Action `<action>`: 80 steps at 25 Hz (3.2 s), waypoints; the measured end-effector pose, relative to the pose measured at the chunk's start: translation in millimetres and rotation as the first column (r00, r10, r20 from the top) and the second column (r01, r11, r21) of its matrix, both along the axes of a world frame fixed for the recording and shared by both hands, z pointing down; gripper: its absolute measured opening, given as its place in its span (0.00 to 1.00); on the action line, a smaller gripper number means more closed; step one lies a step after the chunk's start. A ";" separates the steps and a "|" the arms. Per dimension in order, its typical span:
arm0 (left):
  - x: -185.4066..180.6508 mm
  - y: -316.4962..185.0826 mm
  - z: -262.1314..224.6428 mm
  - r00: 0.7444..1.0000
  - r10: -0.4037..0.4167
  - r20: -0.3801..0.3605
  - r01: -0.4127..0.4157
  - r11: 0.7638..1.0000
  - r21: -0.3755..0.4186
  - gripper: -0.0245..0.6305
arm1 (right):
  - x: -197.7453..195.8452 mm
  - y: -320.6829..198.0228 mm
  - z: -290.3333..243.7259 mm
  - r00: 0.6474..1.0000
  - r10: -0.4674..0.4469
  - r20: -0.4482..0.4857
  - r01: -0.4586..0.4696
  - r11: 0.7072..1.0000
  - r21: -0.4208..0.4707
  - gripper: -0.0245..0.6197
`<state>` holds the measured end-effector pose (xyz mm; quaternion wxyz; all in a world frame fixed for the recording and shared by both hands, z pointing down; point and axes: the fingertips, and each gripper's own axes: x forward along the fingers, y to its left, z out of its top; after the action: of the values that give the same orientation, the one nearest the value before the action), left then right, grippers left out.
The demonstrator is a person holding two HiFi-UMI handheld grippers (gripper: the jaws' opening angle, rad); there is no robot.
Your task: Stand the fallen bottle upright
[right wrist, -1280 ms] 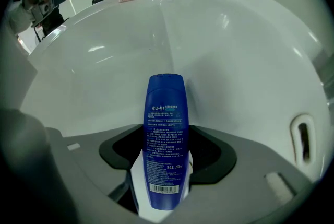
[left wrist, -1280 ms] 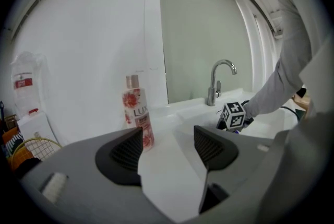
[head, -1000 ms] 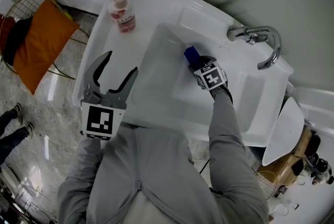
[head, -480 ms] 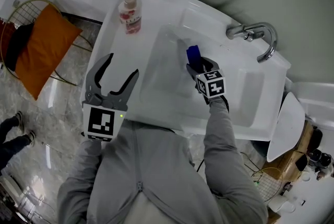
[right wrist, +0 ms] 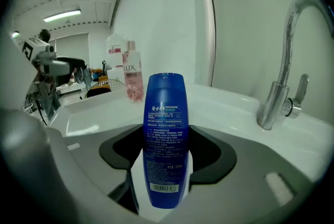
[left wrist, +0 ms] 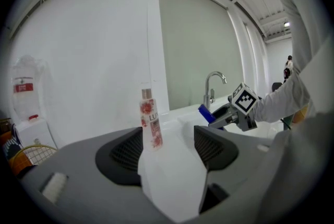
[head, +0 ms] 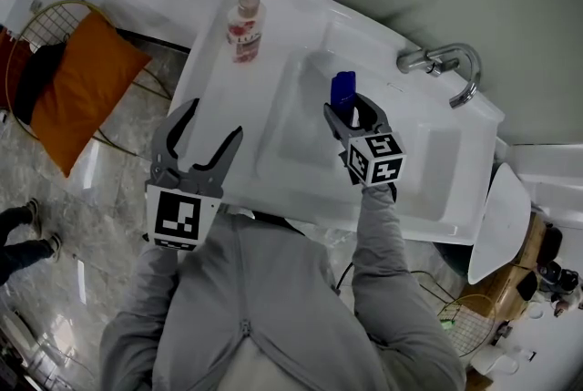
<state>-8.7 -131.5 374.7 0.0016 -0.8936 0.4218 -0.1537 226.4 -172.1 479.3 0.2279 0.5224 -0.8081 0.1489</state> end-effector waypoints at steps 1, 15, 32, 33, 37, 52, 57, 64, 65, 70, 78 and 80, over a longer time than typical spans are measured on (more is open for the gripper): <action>-2.5 1.0 -0.6 1.000 -0.004 0.000 0.004 1.000 0.002 0.55 | -7.2 -1.8 -10.4 1.000 -0.009 0.019 0.009 0.999 0.031 0.46; -62.6 16.9 -3.9 0.991 -0.129 0.046 0.129 0.992 0.001 0.55 | -142.8 -18.2 -88.9 0.934 -0.282 0.222 0.212 0.933 0.291 0.46; -111.4 40.5 0.5 0.952 -0.283 0.119 0.286 0.958 -0.016 0.55 | -238.3 -24.8 -84.4 0.821 -0.488 0.297 0.392 0.860 0.328 0.46; -112.5 41.4 0.7 0.950 -0.287 0.124 0.291 0.956 -0.017 0.55 | -241.8 -24.6 -81.8 0.819 -0.494 0.291 0.399 0.856 0.328 0.46; -115.1 42.7 0.6 0.944 -0.299 0.138 0.303 0.953 -0.015 0.55 | -253.7 -23.6 -72.5 0.816 -0.518 0.258 0.427 0.840 0.336 0.46; -106.3 44.9 1.5 0.937 -0.284 0.205 0.293 0.956 -0.013 0.55 | -264.7 -10.5 -61.1 0.791 -0.580 0.195 0.472 0.781 0.409 0.46; -100.1 45.2 4.1 0.934 -0.287 0.211 0.308 0.948 -0.075 0.55 | -259.9 -7.6 -61.5 0.789 -0.582 0.197 0.464 0.775 0.429 0.46; -93.3 43.2 7.7 0.938 -0.261 0.228 0.285 0.955 -0.078 0.55 | -253.0 -0.4 -65.5 0.786 -0.585 0.200 0.453 0.765 0.457 0.46; -92.6 42.6 8.5 0.939 -0.257 0.229 0.280 0.957 -0.073 0.55 | -251.9 0.9 -65.4 0.786 -0.586 0.198 0.457 0.766 0.453 0.46; -82.7 41.9 10.2 0.948 -0.234 0.217 0.258 0.962 -0.086 0.55 | -244.9 7.2 -63.2 0.793 -0.582 0.182 0.473 0.776 0.418 0.46; -73.8 37.9 10.1 0.958 -0.201 0.205 0.212 0.977 -0.031 0.55 | -242.5 7.8 -56.4 0.802 -0.583 0.130 0.484 0.762 0.430 0.46; -73.0 38.7 10.0 0.959 -0.204 0.196 0.215 0.976 -0.035 0.55 | -242.0 8.7 -54.9 0.800 -0.587 0.123 0.494 0.761 0.421 0.46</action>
<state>-81.7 -92.8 384.7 0.0007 -0.8247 0.5074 -0.2497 -15.6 -163.4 424.4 0.0565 0.2751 -0.9596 -0.0141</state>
